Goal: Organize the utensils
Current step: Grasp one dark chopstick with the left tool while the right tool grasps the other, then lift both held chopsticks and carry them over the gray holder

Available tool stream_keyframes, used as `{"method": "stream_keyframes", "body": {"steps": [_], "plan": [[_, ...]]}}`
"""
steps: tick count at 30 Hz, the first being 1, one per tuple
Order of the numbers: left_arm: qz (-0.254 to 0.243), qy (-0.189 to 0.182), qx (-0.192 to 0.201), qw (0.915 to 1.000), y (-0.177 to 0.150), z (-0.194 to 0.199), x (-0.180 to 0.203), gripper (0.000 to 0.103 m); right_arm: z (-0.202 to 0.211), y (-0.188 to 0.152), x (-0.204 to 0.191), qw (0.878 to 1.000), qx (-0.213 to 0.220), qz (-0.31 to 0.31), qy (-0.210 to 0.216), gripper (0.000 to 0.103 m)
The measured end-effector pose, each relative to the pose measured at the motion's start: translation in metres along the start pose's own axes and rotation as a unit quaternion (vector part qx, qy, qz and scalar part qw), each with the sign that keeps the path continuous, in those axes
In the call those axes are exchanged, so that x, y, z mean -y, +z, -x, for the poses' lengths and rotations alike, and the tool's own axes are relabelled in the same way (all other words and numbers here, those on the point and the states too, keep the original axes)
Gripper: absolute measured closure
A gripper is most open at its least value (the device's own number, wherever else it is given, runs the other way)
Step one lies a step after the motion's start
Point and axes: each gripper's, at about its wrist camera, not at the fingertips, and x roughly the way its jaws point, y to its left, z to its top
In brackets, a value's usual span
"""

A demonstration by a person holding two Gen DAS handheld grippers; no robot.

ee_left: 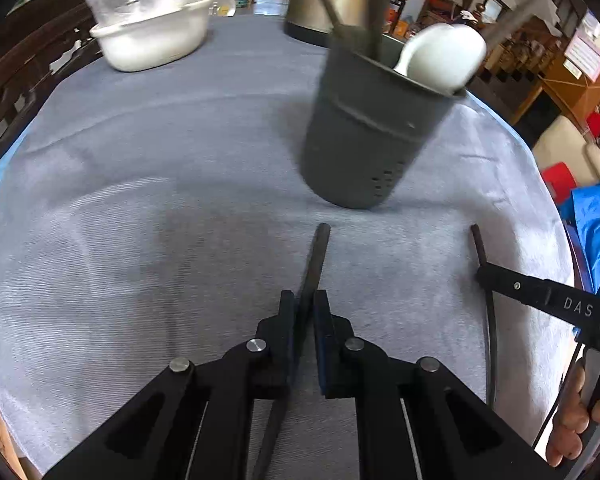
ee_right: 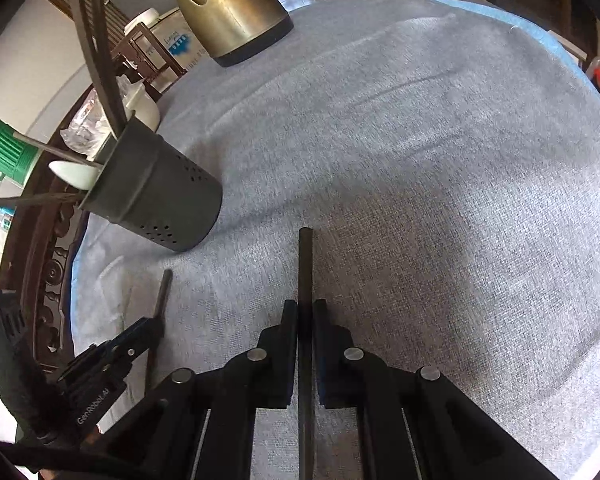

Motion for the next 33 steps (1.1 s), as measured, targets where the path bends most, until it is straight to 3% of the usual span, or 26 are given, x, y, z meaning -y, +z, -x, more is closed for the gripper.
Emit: {"method": "stream_keyframes", "body": {"steps": [5,9,18,19,20,21,33], "plan": [[-0.011,0.009,-0.006,0.9999,0.007,0.003,-0.003,0.090,-0.006,0.014,-0.011,0.999,-0.009,0.009,-0.034,0.091],[-0.017,0.005,-0.016,0.9997,0.012,-0.004,-0.001,0.078,-0.012,0.024,-0.021,0.997,-0.014,0.026,-0.069,0.091],[-0.035,-0.021,0.008,0.9991,0.021,-0.017,0.012,0.077,-0.021,0.033,-0.037,0.993,0.003,0.069,-0.100,0.093],[-0.037,-0.023,0.012,0.9990,0.021,-0.017,0.011,0.082,-0.021,0.032,-0.039,0.992,0.005,0.073,-0.102,0.094],[-0.038,-0.022,0.012,0.9989,0.021,-0.018,0.010,0.093,-0.021,0.032,-0.039,0.992,0.007,0.074,-0.102,0.095],[-0.040,-0.022,0.010,0.9989,0.019,-0.017,0.010,0.095,-0.021,0.032,-0.038,0.993,0.008,0.069,-0.098,0.095],[-0.017,-0.037,0.073,0.9965,0.018,0.044,-0.017,0.095,0.037,0.018,-0.035,0.996,0.069,0.055,-0.014,0.096]]}}
